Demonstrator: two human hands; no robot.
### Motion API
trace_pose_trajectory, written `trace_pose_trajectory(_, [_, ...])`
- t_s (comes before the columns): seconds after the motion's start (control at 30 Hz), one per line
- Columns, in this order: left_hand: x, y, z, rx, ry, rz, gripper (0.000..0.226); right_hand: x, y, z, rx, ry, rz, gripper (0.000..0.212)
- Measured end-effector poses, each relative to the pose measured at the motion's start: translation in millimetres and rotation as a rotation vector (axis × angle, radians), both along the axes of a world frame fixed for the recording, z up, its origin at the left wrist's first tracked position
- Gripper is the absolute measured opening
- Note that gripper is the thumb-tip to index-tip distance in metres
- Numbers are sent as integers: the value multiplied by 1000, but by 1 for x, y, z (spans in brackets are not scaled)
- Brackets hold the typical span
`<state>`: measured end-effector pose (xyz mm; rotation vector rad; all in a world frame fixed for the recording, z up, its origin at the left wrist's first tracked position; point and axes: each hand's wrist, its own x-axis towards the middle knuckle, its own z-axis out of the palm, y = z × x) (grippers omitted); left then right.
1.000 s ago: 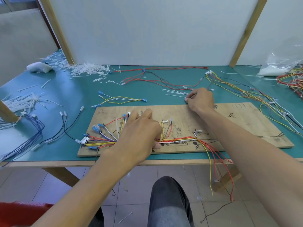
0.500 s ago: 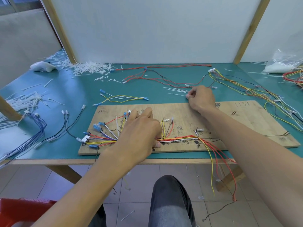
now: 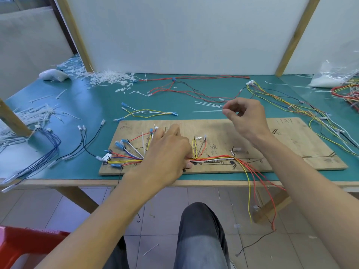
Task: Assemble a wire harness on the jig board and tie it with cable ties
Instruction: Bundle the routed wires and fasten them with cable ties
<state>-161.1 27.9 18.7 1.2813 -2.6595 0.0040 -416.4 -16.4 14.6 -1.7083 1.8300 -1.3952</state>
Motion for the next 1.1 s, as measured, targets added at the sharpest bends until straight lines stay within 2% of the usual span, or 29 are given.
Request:
trace_pose_trajectory(0.1, [13, 7, 4, -12, 154, -12, 37, 15, 38, 18, -31, -11, 145, 19])
trace_pose_trajectory(0.13, [20, 11, 7, -25, 287, -18, 35, 19, 50, 23, -47, -26, 189, 23])
trace_pose_trajectory(0.2, [33, 19, 15, -41, 589, -24, 16, 29, 71, 31, -66, -54, 296, 29])
trace_pose_trajectory(0.27, [42, 28, 27, -37, 743, -22, 8, 40, 87, 38, -43, -21, 431, 32])
trace_pose_trajectory(0.4, [53, 34, 42, 100, 627, -107, 10, 65, 95, 53, 2, 50, 626, 31])
trace_pose_trajectory(0.5, [60, 38, 40, 103, 627, -66, 2, 82, 92, 58, -1, -75, 681, 26])
trace_pose_trajectory(0.6, [64, 42, 31, 95, 628, -58, 7, 98, 92, 50, -12, -201, 687, 23])
trace_pose_trajectory(0.73, [71, 40, 18, 130, 689, -7, 9, 115, 97, 25, 46, -377, 568, 15])
trace_pose_trajectory(0.87, [69, 40, 8, 163, 715, -3, 4, 120, 101, 1, 88, -324, 509, 5])
trace_pose_trajectory(0.97, [68, 40, -2, 115, 707, 25, 9, 118, 100, -6, 8, -253, 440, 6])
trace_pose_trajectory(1.03, [71, 42, -8, 108, 642, 60, 10, 113, 95, -10, -58, -214, 328, 8])
trace_pose_trajectory(1.1, [73, 45, -14, 53, 475, 41, 11, 109, 88, -12, -107, -181, 212, 9])
